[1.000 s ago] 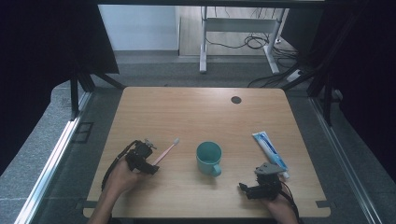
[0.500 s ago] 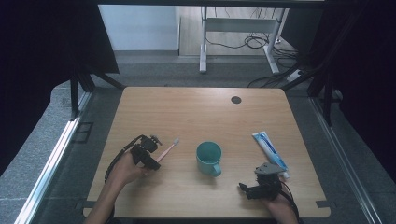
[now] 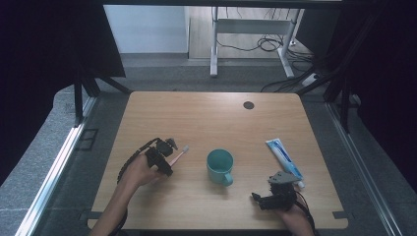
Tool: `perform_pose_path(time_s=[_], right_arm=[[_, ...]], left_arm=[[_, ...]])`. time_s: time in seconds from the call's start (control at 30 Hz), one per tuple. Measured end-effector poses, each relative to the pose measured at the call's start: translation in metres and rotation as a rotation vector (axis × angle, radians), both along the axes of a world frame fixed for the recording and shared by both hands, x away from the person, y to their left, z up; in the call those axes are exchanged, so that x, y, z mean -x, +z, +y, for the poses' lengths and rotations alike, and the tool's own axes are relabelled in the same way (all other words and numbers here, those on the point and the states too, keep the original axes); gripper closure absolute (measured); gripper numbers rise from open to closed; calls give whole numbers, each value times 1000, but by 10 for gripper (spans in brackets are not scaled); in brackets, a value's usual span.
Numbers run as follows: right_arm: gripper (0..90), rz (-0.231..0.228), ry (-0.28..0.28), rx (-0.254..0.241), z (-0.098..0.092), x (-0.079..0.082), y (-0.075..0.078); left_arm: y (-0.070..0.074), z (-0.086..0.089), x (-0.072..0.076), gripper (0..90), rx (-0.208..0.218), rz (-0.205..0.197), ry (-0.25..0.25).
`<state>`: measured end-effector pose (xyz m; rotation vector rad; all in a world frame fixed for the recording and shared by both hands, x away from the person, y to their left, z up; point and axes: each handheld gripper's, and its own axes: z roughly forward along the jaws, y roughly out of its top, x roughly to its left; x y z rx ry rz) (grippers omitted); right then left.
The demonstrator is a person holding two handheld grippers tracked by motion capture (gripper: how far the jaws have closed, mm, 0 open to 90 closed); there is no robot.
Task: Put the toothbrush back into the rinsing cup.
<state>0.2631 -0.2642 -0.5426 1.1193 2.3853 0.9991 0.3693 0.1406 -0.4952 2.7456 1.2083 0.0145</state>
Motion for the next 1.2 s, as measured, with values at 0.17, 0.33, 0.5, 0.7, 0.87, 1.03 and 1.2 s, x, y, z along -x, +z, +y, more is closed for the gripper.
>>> perform_pose_path(time_s=[0.17,0.33,0.5,0.7,0.87,1.03,1.2], right_arm=[[51,0,0,0,0,0,0],[51,-1,0,-1,0,0,0],[51,0,1,-1,0,0,0],[51,1,2,-2,0,0,0],[51,1,3,-2,0,0,0],[51,1,3,-2,0,0,0],[51,1,3,-1,0,0,0]], left_arm=[[-1,-6,-8,508,-14,10,4],[-2,-10,-14,550,-31,18,2],[-2,-17,-20,614,-51,20,10],[-6,-19,-25,671,-85,43,12],[-5,-20,-29,710,-79,75,24],[-5,-19,-32,785,-82,99,44],[-5,-18,-33,793,-72,104,45]])
